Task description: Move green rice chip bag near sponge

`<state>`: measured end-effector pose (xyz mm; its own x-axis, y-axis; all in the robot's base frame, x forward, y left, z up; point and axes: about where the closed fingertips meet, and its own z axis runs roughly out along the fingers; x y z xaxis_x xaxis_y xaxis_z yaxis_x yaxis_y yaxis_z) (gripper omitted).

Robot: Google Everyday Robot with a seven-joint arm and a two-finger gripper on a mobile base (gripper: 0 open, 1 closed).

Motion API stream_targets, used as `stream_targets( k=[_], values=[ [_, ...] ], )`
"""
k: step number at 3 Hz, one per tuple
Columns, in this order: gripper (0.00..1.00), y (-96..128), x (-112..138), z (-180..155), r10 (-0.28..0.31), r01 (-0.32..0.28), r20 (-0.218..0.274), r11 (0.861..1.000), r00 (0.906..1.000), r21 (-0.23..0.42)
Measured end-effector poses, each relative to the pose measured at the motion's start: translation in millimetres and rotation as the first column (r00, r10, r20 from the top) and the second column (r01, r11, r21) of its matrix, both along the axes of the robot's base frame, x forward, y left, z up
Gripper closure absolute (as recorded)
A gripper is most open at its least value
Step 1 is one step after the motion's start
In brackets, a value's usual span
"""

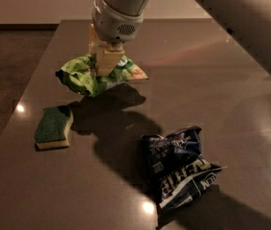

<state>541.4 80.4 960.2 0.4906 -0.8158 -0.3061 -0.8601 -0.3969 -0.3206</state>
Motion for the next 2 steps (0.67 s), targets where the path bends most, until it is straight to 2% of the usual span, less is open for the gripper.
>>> stream_targets(
  k=[2],
  values=[
    [0.15, 20, -2, -18, 0.023, -0.023, -0.053, 1.000, 0.9983, 0.010]
  ],
)
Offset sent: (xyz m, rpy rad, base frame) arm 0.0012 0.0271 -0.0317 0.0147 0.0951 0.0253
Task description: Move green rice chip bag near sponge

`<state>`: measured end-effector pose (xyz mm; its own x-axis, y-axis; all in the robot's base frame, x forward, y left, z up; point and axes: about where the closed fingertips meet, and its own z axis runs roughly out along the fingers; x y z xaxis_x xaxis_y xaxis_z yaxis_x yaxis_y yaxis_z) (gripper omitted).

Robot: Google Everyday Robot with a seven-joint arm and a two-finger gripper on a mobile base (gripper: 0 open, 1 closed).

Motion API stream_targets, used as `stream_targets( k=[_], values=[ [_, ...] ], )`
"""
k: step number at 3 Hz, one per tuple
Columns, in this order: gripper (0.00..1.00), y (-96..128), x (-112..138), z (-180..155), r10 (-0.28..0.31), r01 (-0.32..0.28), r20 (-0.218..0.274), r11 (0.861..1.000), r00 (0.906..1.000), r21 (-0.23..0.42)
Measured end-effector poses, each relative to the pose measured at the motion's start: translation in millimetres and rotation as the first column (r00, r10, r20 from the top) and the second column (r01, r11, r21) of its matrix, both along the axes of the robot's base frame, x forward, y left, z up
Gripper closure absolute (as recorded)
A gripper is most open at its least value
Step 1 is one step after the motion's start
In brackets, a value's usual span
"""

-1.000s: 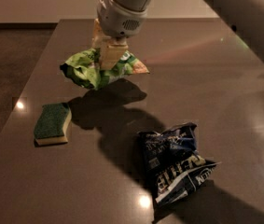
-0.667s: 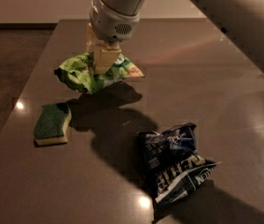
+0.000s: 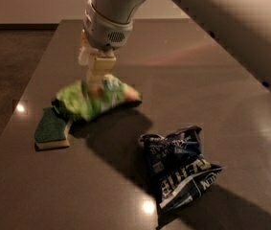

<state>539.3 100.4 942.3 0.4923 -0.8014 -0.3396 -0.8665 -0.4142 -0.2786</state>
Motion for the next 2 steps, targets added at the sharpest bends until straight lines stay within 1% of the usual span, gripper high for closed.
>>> stream_targets(
  k=[1, 2],
  values=[
    [0.00, 1.0, -0.4, 0.3, 0.001, -0.001, 0.002, 1.000, 1.0000, 0.001],
    [0.00, 1.0, -0.5, 0.3, 0.001, -0.001, 0.002, 1.000, 1.0000, 0.001]
  ],
)
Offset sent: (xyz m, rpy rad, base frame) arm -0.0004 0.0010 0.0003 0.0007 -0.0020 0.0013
